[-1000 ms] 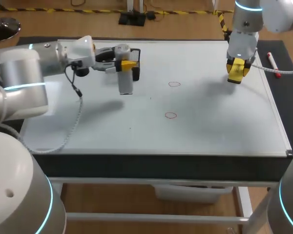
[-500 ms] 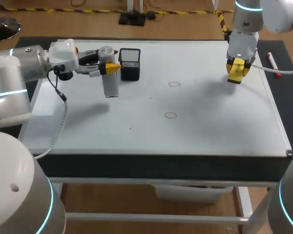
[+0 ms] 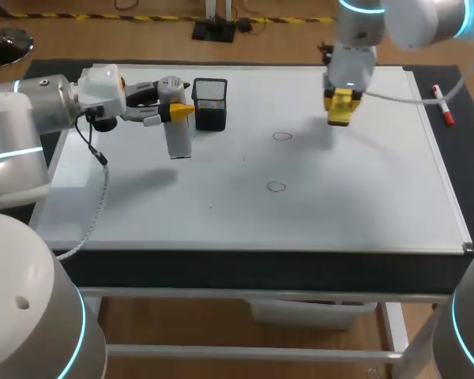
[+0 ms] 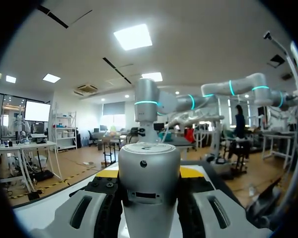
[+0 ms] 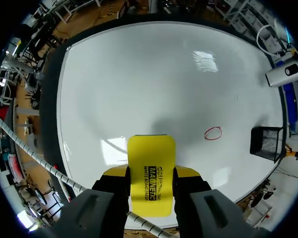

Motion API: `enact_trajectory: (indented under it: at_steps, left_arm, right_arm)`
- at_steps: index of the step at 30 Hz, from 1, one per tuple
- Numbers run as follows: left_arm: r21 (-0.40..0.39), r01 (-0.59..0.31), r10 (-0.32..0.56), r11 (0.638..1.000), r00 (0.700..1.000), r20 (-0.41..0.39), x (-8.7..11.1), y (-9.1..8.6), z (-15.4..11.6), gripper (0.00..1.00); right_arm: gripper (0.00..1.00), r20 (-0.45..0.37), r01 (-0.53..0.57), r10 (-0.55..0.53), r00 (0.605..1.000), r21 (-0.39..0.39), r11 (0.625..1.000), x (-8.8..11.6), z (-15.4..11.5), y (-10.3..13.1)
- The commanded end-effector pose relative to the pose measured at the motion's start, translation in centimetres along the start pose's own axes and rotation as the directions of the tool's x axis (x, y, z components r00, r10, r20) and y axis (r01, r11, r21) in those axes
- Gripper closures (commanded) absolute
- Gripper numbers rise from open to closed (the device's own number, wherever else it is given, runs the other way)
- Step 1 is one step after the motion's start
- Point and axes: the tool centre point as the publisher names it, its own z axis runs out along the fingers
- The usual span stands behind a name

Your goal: Pick up the inspection probe, press it on each red-marked spot on the whiteboard one by one, put down the probe, pick up the eraser, and wipe off all the red marks.

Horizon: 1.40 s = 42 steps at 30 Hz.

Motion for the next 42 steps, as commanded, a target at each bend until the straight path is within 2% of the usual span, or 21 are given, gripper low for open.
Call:
enact_trajectory:
  at_steps: [1, 10, 16, 25, 42]
  left_arm:
    - [0.0, 0.0, 0.0, 1.0, 1.0, -0.002, 0.0, -0.1, 0.0, 1.0]
    - [0.0, 0.0, 0.0, 1.0, 1.0, -0.002, 0.0, -0.1, 0.0, 1.0]
    - [0.0, 0.0, 0.0, 1.0, 1.0, -0.002, 0.0, -0.1, 0.0, 1.0]
    - [0.0, 0.0, 0.0, 1.0, 1.0, -0.002, 0.0, -0.1, 0.0, 1.0]
    - [0.0, 0.0, 0.0, 1.0, 1.0, -0.002, 0.0, -0.1, 0.0, 1.0]
  right_arm:
    - [1.0, -0.046, 0.037, -0.037, 0.998, -0.007, 0.999, -4.0, 0.3, -0.3]
    - [1.0, -0.039, 0.154, -0.155, 0.987, -0.031, 0.988, -10.0, 1.3, 0.9]
    - [1.0, -0.057, 0.217, -0.221, 0.974, -0.065, 0.974, -12.1, 2.6, 2.0]
    - [1.0, -0.049, 0.23, -0.234, 0.971, -0.069, 0.971, -13.1, 3.9, 2.4]
    - [1.0, -0.043, 0.232, -0.237, 0.971, -0.091, 0.968, -12.9, 6.0, 3.5]
